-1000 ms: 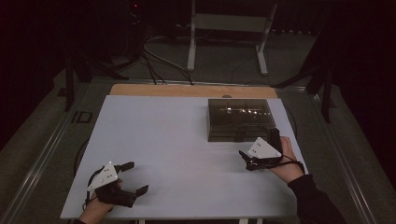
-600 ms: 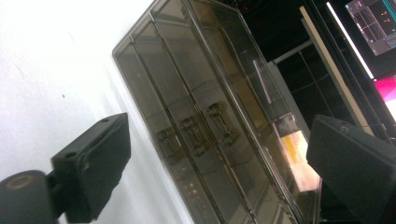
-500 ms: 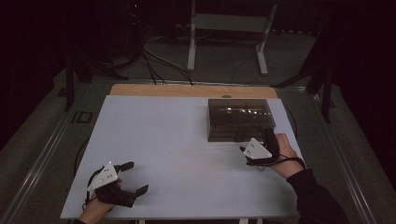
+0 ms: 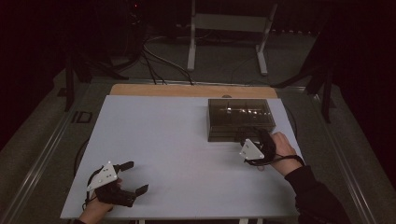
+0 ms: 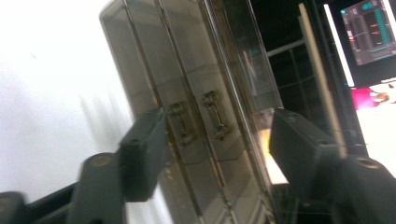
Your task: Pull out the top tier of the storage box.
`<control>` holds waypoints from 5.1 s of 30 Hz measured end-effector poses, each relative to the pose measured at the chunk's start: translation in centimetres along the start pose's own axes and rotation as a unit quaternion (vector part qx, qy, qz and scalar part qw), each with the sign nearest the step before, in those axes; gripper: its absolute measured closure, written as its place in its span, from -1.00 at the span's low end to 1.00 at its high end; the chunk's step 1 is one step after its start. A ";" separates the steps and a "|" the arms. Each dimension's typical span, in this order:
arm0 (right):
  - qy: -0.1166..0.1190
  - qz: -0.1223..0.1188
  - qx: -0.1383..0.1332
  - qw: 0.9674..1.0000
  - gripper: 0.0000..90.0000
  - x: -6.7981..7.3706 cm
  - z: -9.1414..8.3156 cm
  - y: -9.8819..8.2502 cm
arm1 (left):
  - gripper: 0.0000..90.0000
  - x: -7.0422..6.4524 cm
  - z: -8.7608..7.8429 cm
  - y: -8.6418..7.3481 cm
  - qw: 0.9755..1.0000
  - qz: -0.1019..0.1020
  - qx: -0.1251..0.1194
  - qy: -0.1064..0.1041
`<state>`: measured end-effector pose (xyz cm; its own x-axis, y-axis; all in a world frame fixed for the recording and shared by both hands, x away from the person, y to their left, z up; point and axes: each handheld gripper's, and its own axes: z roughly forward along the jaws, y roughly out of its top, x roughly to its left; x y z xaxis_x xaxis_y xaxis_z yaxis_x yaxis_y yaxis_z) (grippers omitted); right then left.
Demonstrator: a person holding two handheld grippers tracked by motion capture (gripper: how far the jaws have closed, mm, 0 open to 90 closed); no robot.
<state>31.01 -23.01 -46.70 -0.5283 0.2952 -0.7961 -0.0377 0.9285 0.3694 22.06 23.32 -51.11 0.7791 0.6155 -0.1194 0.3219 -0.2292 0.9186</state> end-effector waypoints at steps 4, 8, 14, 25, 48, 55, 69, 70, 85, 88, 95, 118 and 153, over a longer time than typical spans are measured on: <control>-0.016 -0.040 0.017 0.999 0.11 0.4 0.6 0.1 | -1.00 0.0 0.0 0.0 1.000 -0.001 -0.003 -0.002; -0.022 -0.073 0.026 0.997 0.29 0.6 1.0 0.1 | -1.00 0.0 0.0 0.1 1.000 0.000 -0.002 -0.001; -0.030 -0.116 0.045 0.992 0.47 0.7 1.5 0.0 | -1.00 0.0 -0.1 0.1 1.000 -0.001 -0.004 -0.001; -0.040 -0.160 0.084 0.983 0.54 1.2 2.7 -0.2 | -1.00 0.0 0.0 0.0 1.000 -0.001 -0.002 0.001; -0.070 -0.190 0.106 0.974 0.76 1.8 3.6 0.4 | -1.00 0.1 -0.1 0.0 1.000 -0.005 -0.003 0.001; -0.070 -0.181 0.107 0.975 0.78 1.8 3.4 0.5 | -1.00 0.1 -0.1 0.0 1.000 -0.006 -0.006 0.000; -0.062 -0.173 0.101 0.978 0.79 2.1 2.1 0.4 | -1.00 0.1 -0.1 0.0 1.000 -0.004 -0.002 -0.001; -0.061 -0.173 0.099 0.978 0.79 2.1 2.0 0.4 | -1.00 0.1 -0.1 0.0 1.000 -0.004 -0.001 0.000; -0.050 -0.174 0.090 0.979 0.78 2.7 0.5 0.0 | -1.00 0.0 -0.1 0.0 1.000 -0.006 -0.005 -0.002; -0.047 -0.174 0.089 0.980 0.78 2.6 0.5 0.0 | -1.00 0.1 -0.1 0.0 1.000 -0.005 0.000 -0.002; -0.041 -0.167 0.085 0.981 0.77 2.4 0.5 -0.1 | -1.00 0.0 0.0 0.0 1.000 -0.005 0.000 -0.002; 0.105 0.018 0.009 0.994 0.03 -3.3 -0.6 -0.9 | -1.00 0.1 0.0 -0.1 1.000 -0.006 0.002 -0.001; 0.355 0.047 0.028 0.933 0.01 -10.0 3.0 -3.7 | -1.00 0.2 0.0 -0.1 1.000 -0.012 -0.006 -0.009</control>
<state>38.93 -28.75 -41.55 -0.9569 0.1704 -0.2352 0.0710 0.9225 0.3794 22.16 23.47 -51.19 0.7809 0.6067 -0.1487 0.3350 -0.2058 0.9195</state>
